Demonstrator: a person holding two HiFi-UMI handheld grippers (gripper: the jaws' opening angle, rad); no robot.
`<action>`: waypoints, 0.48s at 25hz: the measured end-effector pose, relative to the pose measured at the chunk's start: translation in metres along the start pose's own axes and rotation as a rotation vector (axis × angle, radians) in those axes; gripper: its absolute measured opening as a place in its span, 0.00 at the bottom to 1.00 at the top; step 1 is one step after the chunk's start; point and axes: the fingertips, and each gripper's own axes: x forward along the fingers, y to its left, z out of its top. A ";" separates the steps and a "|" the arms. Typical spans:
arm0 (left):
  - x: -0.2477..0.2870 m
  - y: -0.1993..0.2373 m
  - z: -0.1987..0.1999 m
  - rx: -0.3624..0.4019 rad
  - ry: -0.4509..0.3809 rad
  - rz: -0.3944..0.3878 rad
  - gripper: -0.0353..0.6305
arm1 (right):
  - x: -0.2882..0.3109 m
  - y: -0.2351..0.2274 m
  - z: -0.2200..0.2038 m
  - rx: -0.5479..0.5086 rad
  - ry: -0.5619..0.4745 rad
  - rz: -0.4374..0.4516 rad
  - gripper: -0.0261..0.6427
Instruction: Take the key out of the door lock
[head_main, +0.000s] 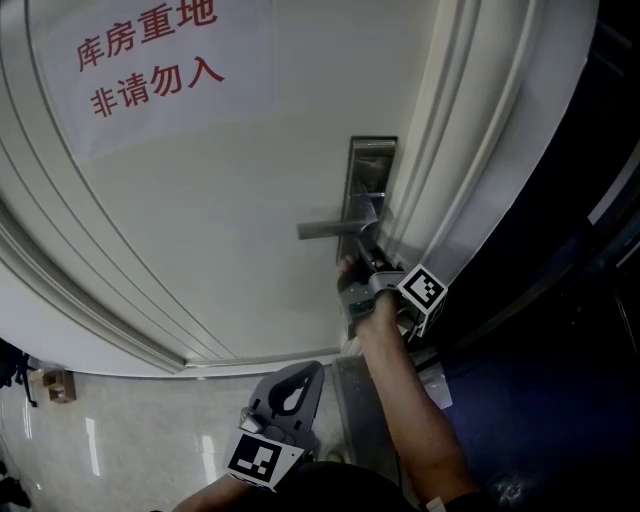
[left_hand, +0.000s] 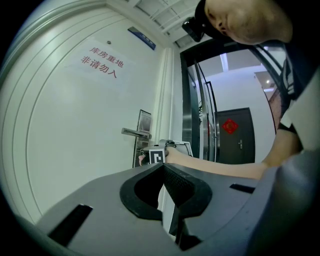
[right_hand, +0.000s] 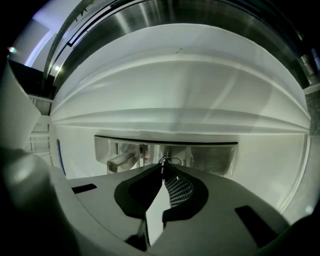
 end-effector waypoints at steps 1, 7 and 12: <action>0.000 -0.001 0.000 0.000 0.001 0.000 0.06 | 0.000 0.001 0.000 0.000 0.001 -0.003 0.08; 0.000 -0.005 0.000 0.002 0.002 -0.005 0.06 | -0.007 0.002 0.001 0.000 -0.002 -0.008 0.07; 0.001 -0.015 0.000 0.009 -0.003 -0.015 0.06 | -0.017 0.000 -0.003 0.034 0.019 -0.020 0.07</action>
